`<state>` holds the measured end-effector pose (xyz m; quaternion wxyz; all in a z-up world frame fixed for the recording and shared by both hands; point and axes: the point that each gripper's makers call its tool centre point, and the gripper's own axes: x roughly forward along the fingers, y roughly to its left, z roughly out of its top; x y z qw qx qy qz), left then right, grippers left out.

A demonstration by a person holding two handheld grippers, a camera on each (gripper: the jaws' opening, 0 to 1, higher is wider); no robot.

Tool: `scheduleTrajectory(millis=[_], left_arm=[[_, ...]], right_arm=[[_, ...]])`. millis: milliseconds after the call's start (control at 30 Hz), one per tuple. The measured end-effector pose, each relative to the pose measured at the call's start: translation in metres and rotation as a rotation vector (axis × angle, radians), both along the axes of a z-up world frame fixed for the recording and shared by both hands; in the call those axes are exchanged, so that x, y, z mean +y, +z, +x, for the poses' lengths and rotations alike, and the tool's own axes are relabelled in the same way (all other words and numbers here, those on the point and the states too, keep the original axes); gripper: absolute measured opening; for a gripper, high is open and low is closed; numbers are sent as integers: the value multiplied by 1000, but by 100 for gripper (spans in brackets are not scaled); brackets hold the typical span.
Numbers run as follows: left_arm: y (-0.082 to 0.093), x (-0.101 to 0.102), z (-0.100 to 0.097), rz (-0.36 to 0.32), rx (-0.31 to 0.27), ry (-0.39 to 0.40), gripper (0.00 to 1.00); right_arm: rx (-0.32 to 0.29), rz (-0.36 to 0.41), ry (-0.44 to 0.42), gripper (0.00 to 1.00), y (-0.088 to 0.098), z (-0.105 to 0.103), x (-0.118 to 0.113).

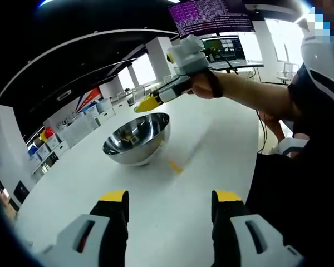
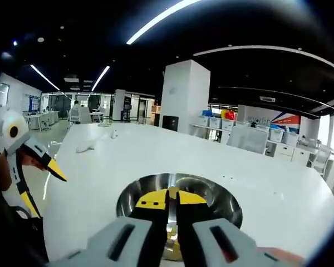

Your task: Pick up the QQ candy scattered on the table and place it into the stainless steel bowl on the table

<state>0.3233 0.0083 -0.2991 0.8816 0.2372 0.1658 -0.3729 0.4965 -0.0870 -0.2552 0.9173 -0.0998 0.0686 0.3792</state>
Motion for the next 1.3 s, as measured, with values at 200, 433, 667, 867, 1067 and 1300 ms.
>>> scheduleTrajectory(millis=[200, 433, 667, 867, 1067, 1300], left_arm=[[-1, 1, 1, -1, 1, 2, 60], [-3, 3, 2, -3, 5, 3, 60], [-2, 5, 2, -5, 4, 6, 60], [-2, 7, 3, -3, 2, 9, 60], [-1, 6, 3, -1, -2, 7, 60], [-2, 6, 2, -1, 1, 9, 60]], right_arm=[[29, -46, 4, 4, -26, 4, 5], [30, -48, 3, 4, -32, 8, 7], [27, -59, 13, 4, -34, 6, 11], [9, -99, 14, 5, -37, 9, 9], [-7, -113, 14, 6, -36, 5, 8], [-12, -105, 8, 8, -35, 6, 8]])
